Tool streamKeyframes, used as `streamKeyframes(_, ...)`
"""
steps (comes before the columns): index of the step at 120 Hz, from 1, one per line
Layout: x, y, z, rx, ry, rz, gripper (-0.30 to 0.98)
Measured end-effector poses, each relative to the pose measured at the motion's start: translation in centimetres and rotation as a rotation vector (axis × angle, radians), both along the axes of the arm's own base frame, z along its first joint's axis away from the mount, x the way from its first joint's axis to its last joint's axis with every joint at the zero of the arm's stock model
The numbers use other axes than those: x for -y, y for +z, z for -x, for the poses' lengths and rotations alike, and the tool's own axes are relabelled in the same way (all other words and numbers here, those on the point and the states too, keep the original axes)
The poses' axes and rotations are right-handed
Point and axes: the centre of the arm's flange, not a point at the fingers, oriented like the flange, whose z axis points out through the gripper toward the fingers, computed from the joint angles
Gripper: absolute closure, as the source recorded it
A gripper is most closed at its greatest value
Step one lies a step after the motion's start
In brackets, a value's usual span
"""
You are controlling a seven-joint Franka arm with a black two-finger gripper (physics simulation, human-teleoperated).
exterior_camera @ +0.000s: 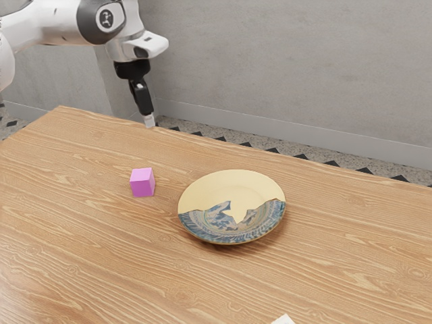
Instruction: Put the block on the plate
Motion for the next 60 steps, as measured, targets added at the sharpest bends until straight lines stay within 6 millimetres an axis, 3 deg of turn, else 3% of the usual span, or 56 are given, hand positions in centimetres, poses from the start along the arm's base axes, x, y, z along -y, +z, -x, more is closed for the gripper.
streamKeyframes(14,0.1,0.3,0.1,0.01,0.002,-0.008,0.0)
streamKeyframes(25,2.6,0.3,0.1,0.015,-0.045,-0.058,0.0)
streamKeyframes(33,3.1,-0.4,-0.3,0.012,-0.044,-0.085,0.0)
streamKeyframes(45,1.5,-1.8,-1.1,-0.001,-0.012,-0.106,0.0)
streamKeyframes(60,-2.3,-5.9,-3.4,-0.044,0.054,-0.123,0.0)
